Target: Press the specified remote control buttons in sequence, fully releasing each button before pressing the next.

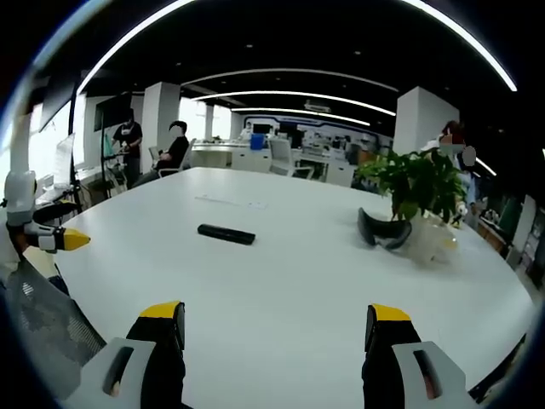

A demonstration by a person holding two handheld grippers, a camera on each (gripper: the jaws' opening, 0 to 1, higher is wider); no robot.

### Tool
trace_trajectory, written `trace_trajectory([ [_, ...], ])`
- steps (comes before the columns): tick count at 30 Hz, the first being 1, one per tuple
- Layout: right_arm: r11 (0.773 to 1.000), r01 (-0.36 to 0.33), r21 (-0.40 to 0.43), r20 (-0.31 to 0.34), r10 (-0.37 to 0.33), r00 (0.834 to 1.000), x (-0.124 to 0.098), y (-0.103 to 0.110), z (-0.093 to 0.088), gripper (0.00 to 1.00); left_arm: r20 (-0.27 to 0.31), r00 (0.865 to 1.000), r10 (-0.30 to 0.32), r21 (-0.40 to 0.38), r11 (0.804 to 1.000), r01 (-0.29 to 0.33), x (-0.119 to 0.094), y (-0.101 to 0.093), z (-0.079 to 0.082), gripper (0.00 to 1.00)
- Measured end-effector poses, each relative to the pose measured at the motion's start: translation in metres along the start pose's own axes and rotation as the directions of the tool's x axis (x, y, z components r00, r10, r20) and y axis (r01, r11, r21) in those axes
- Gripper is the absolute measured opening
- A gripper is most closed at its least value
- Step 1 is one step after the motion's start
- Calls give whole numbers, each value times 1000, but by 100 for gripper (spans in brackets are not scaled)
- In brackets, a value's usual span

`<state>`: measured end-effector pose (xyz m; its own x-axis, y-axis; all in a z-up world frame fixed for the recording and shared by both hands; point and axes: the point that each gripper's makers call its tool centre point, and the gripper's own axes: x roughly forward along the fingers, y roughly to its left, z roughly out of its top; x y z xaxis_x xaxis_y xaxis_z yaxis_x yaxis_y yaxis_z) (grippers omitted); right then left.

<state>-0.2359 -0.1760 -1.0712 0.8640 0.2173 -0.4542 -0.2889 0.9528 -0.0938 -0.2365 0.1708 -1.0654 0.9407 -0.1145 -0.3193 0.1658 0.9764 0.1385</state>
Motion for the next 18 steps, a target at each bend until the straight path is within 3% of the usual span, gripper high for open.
trace_trajectory([
  [18,1000,7,8,5,-7,1000,0,-2,0,86,-15,1000,12,15,1000,-11,1,1,-2,100],
])
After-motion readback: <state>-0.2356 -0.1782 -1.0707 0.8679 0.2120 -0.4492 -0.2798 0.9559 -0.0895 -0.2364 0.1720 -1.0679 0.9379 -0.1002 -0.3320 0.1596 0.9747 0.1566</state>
